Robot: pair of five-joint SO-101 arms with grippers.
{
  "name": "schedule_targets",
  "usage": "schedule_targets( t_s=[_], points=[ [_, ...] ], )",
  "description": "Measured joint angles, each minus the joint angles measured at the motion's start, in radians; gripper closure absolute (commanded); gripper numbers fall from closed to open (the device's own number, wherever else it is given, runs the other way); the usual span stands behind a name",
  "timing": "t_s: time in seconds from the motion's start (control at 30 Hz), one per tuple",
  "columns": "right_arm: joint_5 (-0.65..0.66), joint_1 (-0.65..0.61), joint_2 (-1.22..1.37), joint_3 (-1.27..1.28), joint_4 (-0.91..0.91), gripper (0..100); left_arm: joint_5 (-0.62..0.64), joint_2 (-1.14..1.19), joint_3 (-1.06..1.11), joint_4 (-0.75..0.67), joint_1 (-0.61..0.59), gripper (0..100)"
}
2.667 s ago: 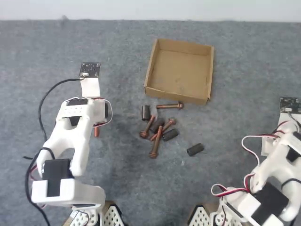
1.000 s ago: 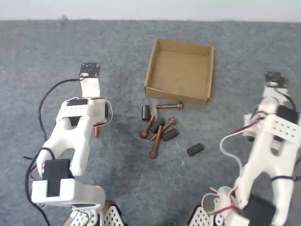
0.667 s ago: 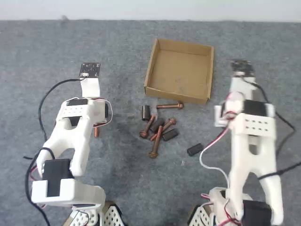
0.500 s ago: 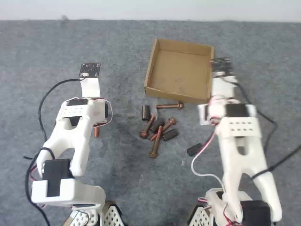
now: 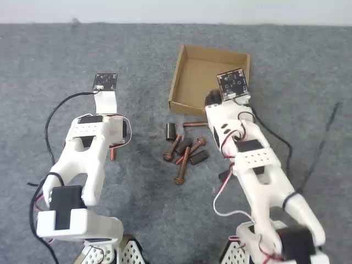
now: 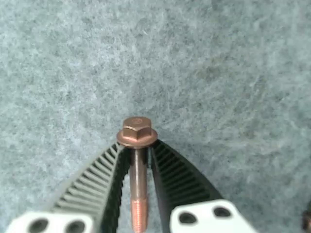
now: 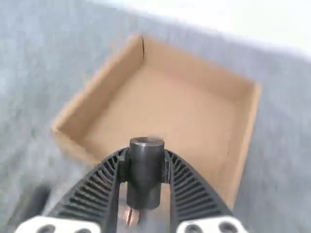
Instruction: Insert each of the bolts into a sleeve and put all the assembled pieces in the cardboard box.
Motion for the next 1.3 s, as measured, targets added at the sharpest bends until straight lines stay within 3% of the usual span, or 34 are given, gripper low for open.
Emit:
schedule_targets(
  t_s=[0.37,0.83,1.3],
  points=[
    [0.000,-0.043,0.298,0.028,-0.641,99.2,0.000,0.000,0.000,0.000,0.000,99],
    [-0.097,-0.218,0.301,0.259,-0.822,99.2,0.000,0.000,0.002,-0.003,0.000,99],
    [-0.097,-0.267,-0.028,0.601,-0.836,99.2,0.000,0.000,0.002,-0.003,0.000,99]
  ],
)
